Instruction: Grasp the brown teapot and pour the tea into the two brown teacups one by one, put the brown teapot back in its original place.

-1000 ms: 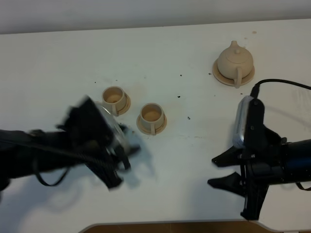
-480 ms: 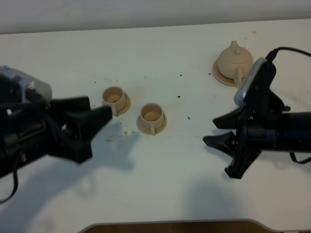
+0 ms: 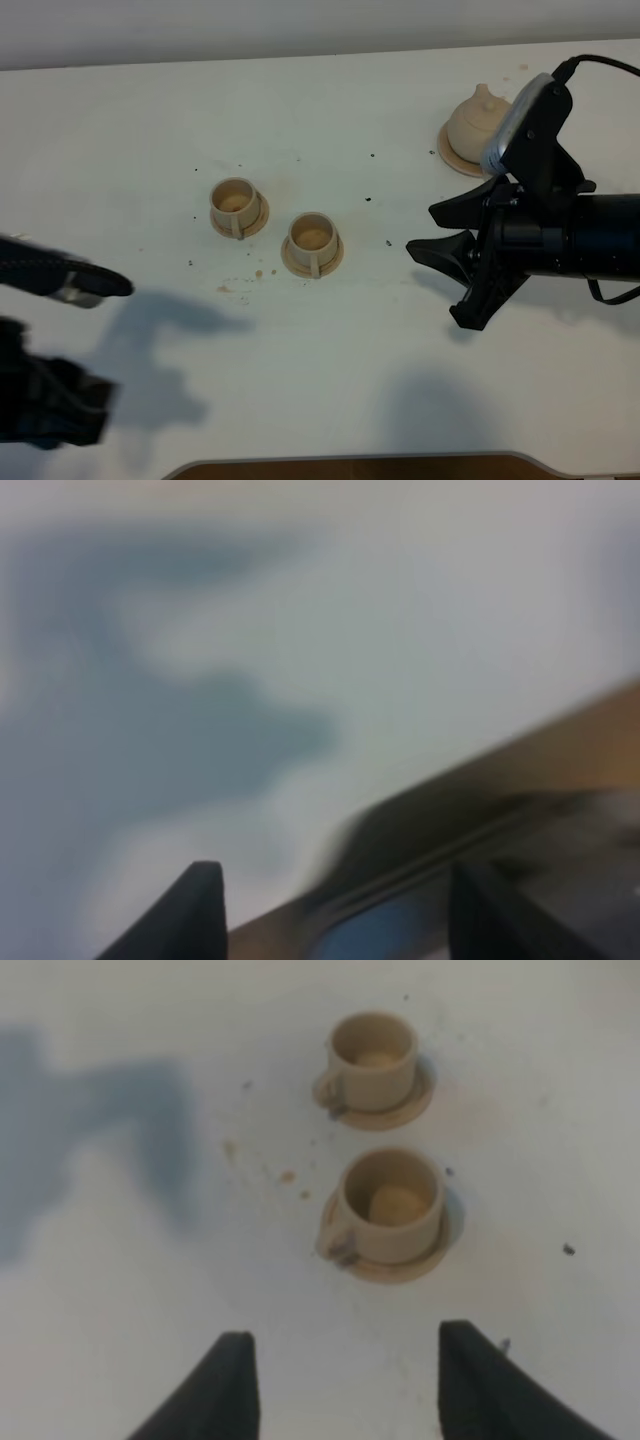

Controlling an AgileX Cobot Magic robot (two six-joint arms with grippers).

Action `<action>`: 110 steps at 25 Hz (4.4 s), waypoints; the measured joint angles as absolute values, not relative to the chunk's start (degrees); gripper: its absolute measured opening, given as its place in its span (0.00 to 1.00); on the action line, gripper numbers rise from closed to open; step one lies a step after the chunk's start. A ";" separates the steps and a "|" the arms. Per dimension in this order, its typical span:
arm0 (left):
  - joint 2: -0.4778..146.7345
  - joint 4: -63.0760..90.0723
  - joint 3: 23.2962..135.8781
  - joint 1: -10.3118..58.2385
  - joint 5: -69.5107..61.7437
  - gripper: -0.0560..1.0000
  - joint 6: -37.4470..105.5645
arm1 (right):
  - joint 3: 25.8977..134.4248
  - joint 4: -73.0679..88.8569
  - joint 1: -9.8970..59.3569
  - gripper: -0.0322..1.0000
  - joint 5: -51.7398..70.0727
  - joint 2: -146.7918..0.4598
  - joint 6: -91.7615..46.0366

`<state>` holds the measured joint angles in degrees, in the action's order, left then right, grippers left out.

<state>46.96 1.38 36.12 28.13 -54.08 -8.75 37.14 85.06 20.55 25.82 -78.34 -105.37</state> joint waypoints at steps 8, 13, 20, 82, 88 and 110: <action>39.22 -13.10 31.39 28.13 -57.38 0.53 -14.93 | 37.82 85.06 20.55 0.45 25.82 -78.34 -105.19; 30.78 -12.25 29.49 28.13 -58.65 0.53 -14.16 | 37.82 85.06 20.55 0.45 25.82 -78.34 -105.13; 17.23 -10.07 28.97 28.13 -59.49 0.53 -12.17 | 37.82 85.06 20.55 0.45 25.82 -78.34 -105.08; 0.19 -8.99 28.84 2.41 -59.91 0.52 -12.03 | 106.43 0.00 15.66 0.45 66.49 -122.09 10.42; 0.19 -8.99 28.84 2.41 -59.91 0.52 -12.03 | 115.29 1.76 12.77 0.45 69.38 -128.98 10.37; 0.19 -8.99 28.84 2.41 -59.91 0.52 -11.98 | 113.26 3.74 11.89 0.45 69.80 -130.49 10.14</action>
<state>0.19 -8.99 28.84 2.41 -59.91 -11.98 113.26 3.74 11.89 69.80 -130.49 10.14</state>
